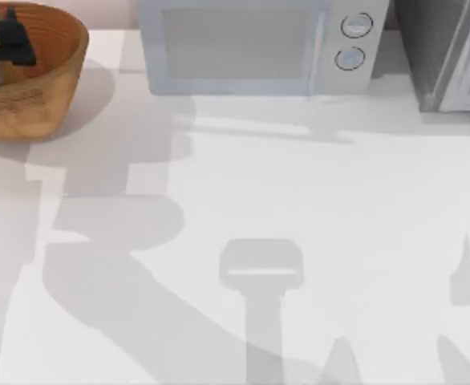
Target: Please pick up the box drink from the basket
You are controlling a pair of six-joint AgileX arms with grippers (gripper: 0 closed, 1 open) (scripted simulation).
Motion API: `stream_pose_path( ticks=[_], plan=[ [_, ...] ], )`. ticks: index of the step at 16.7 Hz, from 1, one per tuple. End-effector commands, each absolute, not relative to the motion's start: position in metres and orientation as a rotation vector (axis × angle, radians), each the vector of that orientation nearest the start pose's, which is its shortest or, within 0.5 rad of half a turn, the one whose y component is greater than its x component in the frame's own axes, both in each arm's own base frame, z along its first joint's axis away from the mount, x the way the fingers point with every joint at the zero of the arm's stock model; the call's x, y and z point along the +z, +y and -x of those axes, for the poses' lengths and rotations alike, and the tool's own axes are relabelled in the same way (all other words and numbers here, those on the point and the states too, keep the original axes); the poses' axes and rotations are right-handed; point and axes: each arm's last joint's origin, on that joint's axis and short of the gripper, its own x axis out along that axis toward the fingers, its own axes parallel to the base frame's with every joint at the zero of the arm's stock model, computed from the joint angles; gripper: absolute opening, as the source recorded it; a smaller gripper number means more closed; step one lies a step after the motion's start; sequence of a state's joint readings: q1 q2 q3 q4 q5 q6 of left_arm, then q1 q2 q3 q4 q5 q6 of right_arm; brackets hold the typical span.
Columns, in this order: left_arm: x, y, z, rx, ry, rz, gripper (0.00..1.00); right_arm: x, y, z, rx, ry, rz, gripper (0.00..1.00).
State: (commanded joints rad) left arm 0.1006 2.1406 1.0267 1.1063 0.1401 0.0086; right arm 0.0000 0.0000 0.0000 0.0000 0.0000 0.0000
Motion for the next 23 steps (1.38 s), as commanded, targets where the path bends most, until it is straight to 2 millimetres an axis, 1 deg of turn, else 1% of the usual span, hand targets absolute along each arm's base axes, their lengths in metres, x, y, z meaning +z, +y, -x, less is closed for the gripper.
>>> stream_pose_path(
  ticks=[2, 5, 18, 19, 23],
  plan=[
    [0.127, 0.0426, -0.4305, -0.015, 0.006, 0.006, 1.0, 0.16, -0.0012, -0.1057, 0.0, 0.0, 0.0, 1.0],
    [0.127, 0.0426, -0.4306, -0.015, 0.006, 0.006, 1.0, 0.16, -0.0012, -0.1057, 0.0, 0.0, 0.0, 1.0],
    [0.127, 0.0426, -0.4306, -0.015, 0.006, 0.006, 0.02, 0.16, -0.0012, -0.1057, 0.0, 0.0, 0.0, 1.0],
    [0.127, 0.0426, -0.4306, -0.015, 0.006, 0.006, 0.0, 0.16, -0.0012, -0.1057, 0.0, 0.0, 0.0, 1.0],
    [0.127, 0.0426, -0.4306, -0.015, 0.006, 0.006, 0.0, 0.16, -0.0012, -0.1057, 0.0, 0.0, 0.0, 1.0]
  ],
)
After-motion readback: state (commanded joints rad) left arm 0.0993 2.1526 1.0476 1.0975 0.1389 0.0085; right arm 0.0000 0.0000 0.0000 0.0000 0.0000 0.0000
